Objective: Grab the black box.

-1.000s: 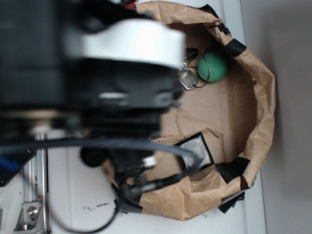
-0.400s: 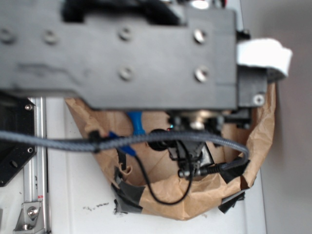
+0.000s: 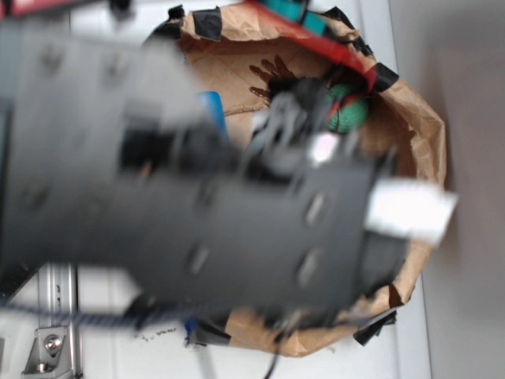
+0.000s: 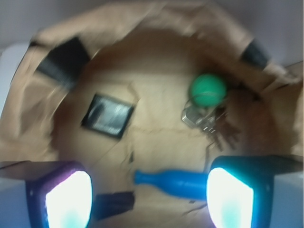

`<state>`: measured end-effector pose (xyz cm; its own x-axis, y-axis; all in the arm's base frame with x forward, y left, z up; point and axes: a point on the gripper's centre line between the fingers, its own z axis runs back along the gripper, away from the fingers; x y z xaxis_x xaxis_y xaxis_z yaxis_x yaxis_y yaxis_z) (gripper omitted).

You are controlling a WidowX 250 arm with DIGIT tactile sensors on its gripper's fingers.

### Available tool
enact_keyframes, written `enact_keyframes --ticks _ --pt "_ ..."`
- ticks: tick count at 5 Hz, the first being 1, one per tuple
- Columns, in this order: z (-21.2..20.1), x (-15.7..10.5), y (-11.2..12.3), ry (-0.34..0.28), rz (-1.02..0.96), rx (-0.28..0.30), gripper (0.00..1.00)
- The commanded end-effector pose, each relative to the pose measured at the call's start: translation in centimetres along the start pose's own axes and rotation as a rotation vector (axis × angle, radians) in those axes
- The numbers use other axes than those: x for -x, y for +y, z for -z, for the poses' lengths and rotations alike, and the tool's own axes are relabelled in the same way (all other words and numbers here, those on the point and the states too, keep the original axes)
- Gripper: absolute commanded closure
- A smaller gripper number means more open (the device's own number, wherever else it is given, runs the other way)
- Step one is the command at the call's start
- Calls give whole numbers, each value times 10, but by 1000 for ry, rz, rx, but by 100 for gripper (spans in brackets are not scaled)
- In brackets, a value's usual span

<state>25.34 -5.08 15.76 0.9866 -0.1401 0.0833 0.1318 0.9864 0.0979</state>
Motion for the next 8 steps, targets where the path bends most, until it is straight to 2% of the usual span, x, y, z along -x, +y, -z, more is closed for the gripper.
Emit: enact_keyframes --ticks 1,3,4,5,6,7,8 --pt "-14 -3 22 -66 56 48 0" --pt "1 -39 29 -51 133 53 0" --pt "8 -51 21 -59 291 115 0" --pt "12 -50 22 -101 505 181 0" --pt "9 -42 29 -138 634 234 0" --pt "11 -34 28 -135 709 176 0" --pt "28 -29 15 -96 729 165 0"
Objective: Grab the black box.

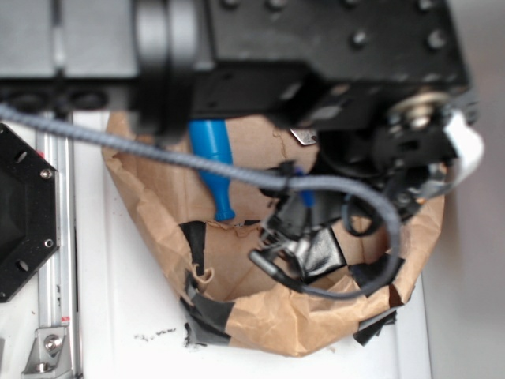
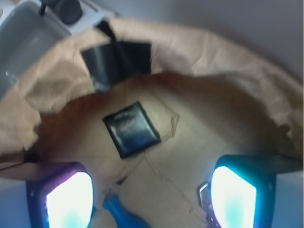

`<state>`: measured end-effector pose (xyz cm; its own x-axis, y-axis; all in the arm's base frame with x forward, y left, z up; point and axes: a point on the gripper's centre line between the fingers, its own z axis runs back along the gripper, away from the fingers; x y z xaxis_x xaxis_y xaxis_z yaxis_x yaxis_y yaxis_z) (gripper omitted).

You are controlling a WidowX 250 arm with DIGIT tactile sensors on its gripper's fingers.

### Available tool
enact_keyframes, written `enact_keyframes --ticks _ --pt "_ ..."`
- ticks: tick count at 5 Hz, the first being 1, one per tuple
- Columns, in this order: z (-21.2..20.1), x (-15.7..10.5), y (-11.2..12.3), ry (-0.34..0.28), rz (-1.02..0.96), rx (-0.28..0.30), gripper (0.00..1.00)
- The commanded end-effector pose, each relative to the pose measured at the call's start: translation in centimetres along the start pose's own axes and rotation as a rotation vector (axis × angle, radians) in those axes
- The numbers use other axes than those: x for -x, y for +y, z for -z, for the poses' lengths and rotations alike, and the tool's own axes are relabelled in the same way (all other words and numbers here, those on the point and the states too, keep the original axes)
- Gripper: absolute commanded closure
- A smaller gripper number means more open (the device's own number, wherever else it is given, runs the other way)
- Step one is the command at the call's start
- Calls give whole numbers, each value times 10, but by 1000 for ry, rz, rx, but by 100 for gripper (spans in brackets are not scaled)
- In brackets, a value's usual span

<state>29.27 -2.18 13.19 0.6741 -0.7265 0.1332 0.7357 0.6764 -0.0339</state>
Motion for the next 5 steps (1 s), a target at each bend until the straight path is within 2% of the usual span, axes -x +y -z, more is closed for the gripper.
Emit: enact_keyframes --ticks 1,2,5 --pt "9 -10 -20 15 112 -57 0" --pt "5 -10 -21 -14 200 -70 0" --pt "5 -10 -21 -14 200 -70 0"
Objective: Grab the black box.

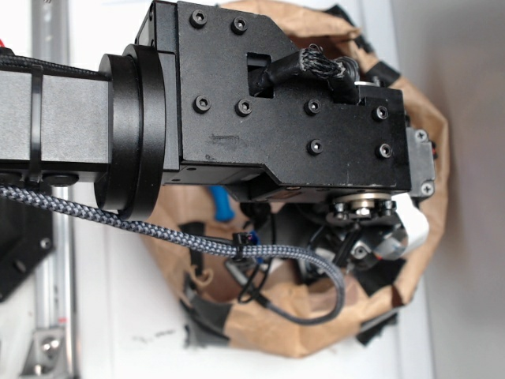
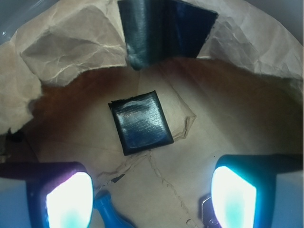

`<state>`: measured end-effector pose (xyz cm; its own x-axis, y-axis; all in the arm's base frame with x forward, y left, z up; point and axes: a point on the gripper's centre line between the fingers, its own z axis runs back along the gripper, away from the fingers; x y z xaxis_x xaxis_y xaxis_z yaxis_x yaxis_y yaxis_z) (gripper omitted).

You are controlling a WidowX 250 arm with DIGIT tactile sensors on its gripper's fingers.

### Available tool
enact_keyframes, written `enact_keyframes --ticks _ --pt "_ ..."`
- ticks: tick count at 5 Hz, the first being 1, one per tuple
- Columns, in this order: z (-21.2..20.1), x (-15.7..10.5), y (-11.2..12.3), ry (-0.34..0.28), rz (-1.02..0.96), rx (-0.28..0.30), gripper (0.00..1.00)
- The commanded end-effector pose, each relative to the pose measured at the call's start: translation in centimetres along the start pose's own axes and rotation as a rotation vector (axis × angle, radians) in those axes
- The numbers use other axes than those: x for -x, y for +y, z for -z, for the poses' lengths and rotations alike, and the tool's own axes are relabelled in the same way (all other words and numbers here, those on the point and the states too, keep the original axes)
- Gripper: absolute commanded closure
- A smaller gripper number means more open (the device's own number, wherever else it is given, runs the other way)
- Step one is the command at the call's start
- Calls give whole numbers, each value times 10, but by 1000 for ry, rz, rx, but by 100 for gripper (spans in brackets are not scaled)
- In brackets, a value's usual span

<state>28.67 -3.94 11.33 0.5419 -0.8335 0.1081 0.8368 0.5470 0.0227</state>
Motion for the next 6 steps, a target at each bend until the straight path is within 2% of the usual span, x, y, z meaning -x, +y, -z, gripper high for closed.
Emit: enact_keyframes --ticks 1,2,3,5,6 --pt "-16 -4 -4 -37 28 -38 0" --pt "11 -7 2 -33 35 -3 0" --pt "59 -8 15 42 150 -31 0" --pt "55 -6 10 43 136 -57 0" --pt "58 -15 -5 32 173 -10 0"
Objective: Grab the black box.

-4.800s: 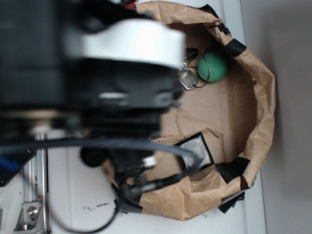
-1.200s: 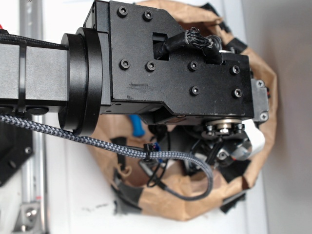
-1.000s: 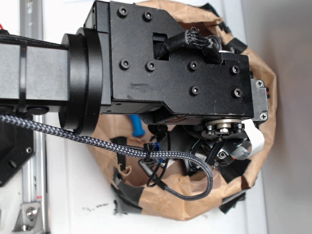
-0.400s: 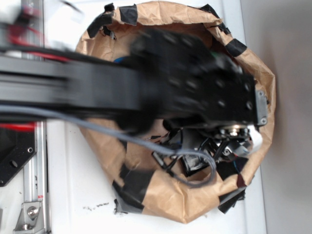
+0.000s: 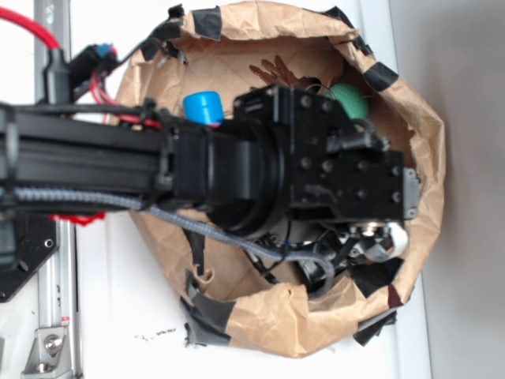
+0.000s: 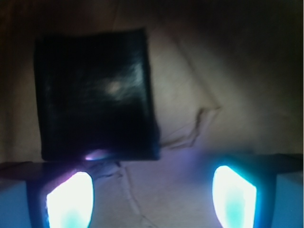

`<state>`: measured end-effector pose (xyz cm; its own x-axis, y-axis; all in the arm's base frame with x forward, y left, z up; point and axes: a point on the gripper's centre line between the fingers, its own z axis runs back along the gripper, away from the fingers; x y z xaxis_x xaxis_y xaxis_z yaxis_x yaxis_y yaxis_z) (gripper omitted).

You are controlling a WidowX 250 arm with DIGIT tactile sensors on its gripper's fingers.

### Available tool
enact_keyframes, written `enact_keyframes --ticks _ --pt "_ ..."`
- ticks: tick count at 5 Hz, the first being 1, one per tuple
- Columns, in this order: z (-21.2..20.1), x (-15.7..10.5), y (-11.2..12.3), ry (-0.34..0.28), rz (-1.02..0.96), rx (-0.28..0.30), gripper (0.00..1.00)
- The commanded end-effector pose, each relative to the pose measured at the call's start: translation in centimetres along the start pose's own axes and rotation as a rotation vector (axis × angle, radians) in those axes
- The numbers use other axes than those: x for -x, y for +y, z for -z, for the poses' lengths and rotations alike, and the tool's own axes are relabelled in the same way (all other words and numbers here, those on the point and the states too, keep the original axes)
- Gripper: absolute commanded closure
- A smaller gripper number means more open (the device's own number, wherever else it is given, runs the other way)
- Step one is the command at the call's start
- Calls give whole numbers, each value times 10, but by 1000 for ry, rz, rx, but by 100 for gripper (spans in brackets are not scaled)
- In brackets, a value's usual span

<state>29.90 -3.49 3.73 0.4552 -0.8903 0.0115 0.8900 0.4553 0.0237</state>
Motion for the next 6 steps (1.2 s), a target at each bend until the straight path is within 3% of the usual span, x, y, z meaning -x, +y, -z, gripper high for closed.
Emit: enact_keyframes --ticks 1,3,4,5,6 --pt "-22 -30 -26 -70 89 -12 0" --pt "-11 -42 -27 -73 52 27 0" --pt "-23 -37 -27 -45 -131 96 0" --pt "-40 -16 -24 27 -381 60 0" --pt "-54 -8 -25 0 -608 0 0"
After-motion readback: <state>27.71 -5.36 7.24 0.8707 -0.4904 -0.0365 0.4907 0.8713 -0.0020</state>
